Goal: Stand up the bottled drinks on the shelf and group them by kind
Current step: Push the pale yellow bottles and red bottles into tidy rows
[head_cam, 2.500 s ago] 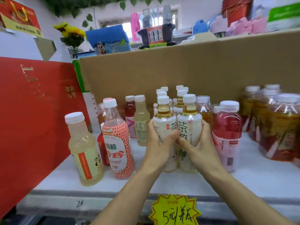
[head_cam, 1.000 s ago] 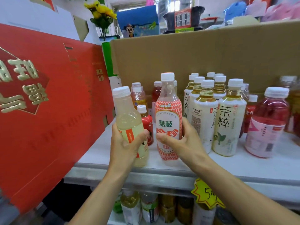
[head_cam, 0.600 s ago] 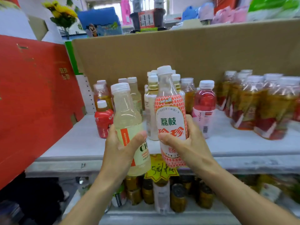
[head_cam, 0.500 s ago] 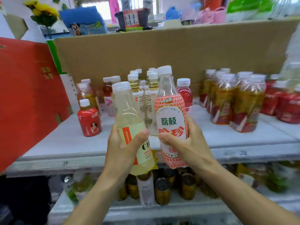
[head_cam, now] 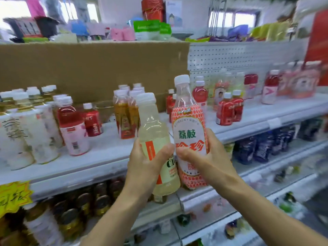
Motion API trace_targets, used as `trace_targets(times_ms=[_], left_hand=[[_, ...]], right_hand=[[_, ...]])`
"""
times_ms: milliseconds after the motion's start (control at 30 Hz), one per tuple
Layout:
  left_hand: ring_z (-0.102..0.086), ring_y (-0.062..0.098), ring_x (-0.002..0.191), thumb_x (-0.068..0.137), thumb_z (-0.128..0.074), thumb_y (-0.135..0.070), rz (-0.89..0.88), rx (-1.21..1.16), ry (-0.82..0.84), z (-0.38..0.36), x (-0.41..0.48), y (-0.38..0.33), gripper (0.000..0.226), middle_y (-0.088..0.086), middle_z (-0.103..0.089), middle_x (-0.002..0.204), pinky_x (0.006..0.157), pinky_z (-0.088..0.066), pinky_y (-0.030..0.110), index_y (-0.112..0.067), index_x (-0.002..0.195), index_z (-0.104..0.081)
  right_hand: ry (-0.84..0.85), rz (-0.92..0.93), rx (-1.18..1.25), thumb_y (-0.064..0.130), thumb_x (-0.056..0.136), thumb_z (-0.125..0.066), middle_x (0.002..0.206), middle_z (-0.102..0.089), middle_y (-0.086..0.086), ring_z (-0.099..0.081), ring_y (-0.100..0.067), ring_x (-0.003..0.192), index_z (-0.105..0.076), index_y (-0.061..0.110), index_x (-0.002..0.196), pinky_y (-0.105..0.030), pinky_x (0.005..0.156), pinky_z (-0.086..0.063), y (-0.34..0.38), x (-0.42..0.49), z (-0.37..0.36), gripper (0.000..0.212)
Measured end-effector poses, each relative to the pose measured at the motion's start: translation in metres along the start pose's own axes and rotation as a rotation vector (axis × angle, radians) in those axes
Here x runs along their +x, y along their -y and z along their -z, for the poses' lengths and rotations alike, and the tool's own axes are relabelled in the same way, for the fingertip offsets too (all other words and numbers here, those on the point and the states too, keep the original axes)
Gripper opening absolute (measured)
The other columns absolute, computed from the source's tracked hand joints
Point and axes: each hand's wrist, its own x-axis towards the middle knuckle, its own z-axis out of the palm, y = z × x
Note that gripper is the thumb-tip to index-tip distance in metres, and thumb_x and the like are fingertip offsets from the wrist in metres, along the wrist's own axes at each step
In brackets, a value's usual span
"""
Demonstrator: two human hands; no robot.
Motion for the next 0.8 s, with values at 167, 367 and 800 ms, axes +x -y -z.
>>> trace_targets(times_ms=[167,367,800], left_hand=[[-0.074,0.018,0.09,0.066,-0.076,-0.036,0.013,-0.055,0.127,-0.089,0.019,0.01,0.058,0.002,-0.075,0.099,0.072,-0.06,0.03,-0.018,0.117,-0.056],[-0.073,0.015,0.086,0.065,-0.076,-0.037,0.015,-0.081,0.177,-0.177,0.054,0.032,0.06,0.003,-0.074,0.098,0.067,-0.057,0.022,-0.018,0.119,-0.056],[-0.073,0.011,0.09,0.083,-0.078,-0.022,-0.01,-0.074,0.176,-0.398,0.177,0.081,0.043,-0.002,-0.074,0.101,0.076,-0.06,0.031,-0.024,0.119,-0.056]], right_hand=[[-0.117,-0.003,-0.056,0.023,0.076,-0.083,0.094,-0.072,0.014,-0.071,-0.004,0.084,-0.054,0.028,0.114,-0.017,0.065,-0.056,-0.008,0.009,0.087,0.048],[-0.257,-0.02,-0.1,0.041,0.063,-0.078,0.096,-0.072,0.007,-0.072,-0.009,0.084,-0.057,0.033,0.108,-0.035,0.072,-0.059,-0.038,0.036,0.179,0.05],[-0.294,0.0,-0.153,0.041,0.064,-0.076,0.094,-0.072,0.011,-0.072,-0.009,0.081,-0.056,0.032,0.108,-0.026,0.064,-0.057,-0.082,0.162,0.38,0.049]])
